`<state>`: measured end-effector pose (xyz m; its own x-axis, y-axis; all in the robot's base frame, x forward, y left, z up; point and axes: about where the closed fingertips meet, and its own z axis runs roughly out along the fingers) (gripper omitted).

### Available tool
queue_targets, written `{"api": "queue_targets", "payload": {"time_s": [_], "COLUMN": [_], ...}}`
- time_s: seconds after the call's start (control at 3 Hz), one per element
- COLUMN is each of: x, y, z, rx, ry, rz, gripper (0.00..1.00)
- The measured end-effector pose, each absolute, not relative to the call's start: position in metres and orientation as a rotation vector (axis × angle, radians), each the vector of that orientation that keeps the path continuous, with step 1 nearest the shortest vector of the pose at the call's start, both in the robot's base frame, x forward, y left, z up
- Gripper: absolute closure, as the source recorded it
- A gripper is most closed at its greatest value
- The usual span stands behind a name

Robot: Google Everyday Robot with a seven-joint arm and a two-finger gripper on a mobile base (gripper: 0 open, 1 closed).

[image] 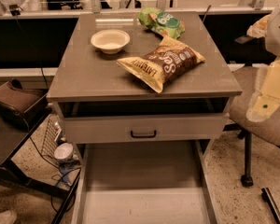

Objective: Place brown chip bag into middle drawer

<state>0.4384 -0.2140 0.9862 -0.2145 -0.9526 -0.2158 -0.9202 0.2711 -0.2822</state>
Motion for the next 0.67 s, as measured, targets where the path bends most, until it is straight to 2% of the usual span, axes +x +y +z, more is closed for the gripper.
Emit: {"api": "queue_targets", "payload": {"time_s": [0.33,0.67], "x": [0.438,0.468], "y": [-0.214,-0.199], "z": [0.986,0.983], "rx": [-1.706,-1.781], "ry": [2.205,2.086], "rz": [-0.131,-0.065], "gripper": [0.0,0.0]}}
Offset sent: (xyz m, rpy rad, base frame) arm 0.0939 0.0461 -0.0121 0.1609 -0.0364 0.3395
